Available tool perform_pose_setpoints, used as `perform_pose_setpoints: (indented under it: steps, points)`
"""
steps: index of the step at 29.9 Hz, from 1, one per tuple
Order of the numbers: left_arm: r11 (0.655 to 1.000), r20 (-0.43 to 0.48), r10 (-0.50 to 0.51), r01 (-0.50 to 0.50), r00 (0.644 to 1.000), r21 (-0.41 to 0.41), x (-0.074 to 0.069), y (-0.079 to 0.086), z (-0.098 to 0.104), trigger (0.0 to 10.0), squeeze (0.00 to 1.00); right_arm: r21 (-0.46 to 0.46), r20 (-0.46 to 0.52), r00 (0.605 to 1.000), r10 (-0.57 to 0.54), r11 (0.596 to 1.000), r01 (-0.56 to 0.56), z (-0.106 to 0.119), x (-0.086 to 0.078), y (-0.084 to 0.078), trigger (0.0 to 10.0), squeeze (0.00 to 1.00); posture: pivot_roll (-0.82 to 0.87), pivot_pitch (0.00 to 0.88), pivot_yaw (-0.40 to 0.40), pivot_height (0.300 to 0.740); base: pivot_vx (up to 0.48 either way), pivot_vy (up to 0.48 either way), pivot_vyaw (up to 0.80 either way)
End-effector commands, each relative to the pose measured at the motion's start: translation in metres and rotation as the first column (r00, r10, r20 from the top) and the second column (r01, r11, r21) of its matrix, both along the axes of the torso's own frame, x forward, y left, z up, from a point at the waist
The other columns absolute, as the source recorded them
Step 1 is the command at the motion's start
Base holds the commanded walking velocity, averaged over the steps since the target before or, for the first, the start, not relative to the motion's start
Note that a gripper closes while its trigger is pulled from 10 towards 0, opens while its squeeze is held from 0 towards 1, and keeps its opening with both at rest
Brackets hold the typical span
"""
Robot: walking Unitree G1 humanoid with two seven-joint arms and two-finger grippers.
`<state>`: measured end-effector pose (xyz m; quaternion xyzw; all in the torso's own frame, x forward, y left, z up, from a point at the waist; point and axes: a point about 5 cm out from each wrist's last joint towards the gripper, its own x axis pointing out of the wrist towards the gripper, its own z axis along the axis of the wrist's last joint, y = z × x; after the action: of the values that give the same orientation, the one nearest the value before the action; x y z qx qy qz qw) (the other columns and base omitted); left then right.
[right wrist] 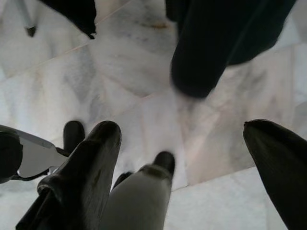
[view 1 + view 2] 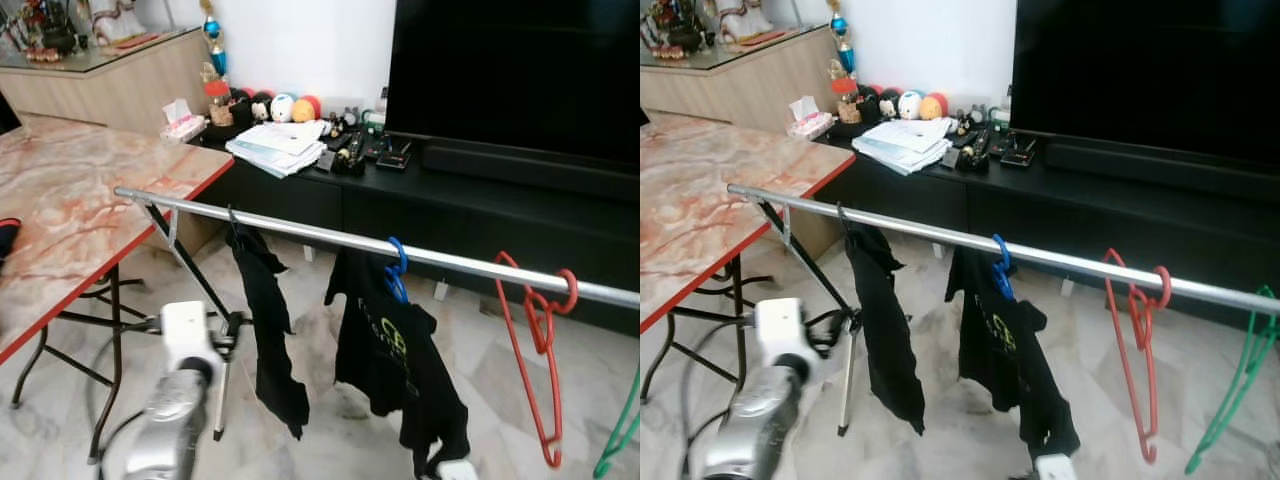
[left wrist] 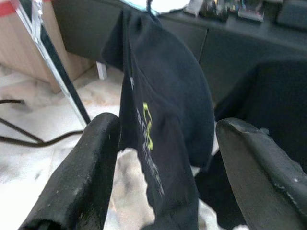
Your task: Hang hanger
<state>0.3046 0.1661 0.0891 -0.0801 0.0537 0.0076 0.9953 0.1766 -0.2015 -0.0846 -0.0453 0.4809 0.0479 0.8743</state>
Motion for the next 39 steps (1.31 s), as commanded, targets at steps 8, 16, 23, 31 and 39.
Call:
perform_pose_setpoints:
  steps: [8, 16, 23, 31, 39]
  points:
    - [1.000, -0.017, 0.020, -0.019, 1.000, 0.008, -0.0008, 0.0095, 0.0000, 10.0, 0.00, 0.019, 0.003, 1.000, 0.020, 1.000, -0.020, 0.0001, 0.0033, 0.0092, 10.0, 0.00, -0.05, 0.073, 0.072, 0.740, 0.096, 0.000, 0.00]
    - [1.000, -0.011, 0.022, -0.022, 1.000, 0.013, -0.0004, 0.0101, 0.0021, 10.0, 0.00, 0.019, 0.003, 1.000, 0.021, 1.000, -0.021, 0.0002, 0.0035, 0.0094, 10.0, 0.00, -0.05, 0.075, 0.072, 0.740, 0.128, 0.000, 0.00]
    - [1.000, -0.005, 0.019, -0.018, 1.000, 0.016, 0.0005, 0.0091, 0.0046, 10.0, 0.00, 0.021, 0.003, 1.000, 0.020, 1.000, -0.020, 0.0001, 0.0032, 0.0096, 10.0, 0.00, -0.05, 0.078, 0.073, 0.740, 0.296, 0.000, 0.00]
    - [1.000, -0.003, 0.017, -0.017, 1.000, 0.015, 0.0013, 0.0090, 0.0060, 10.0, 0.00, 0.022, 0.003, 1.000, 0.019, 1.000, -0.019, 0.0000, 0.0033, 0.0100, 10.0, 0.00, -0.04, 0.077, 0.074, 0.740, 0.305, 0.000, 0.00]
    - [0.997, -0.036, -0.063, 0.064, 0.997, 0.031, -0.0004, 0.0047, 0.0031, 10.0, 0.00, 0.022, 0.004, 1.000, 0.019, 1.000, -0.019, 0.0001, 0.0035, 0.0103, 10.0, 0.00, -0.05, 0.079, 0.076, 0.740, 0.068, 0.000, 0.00]
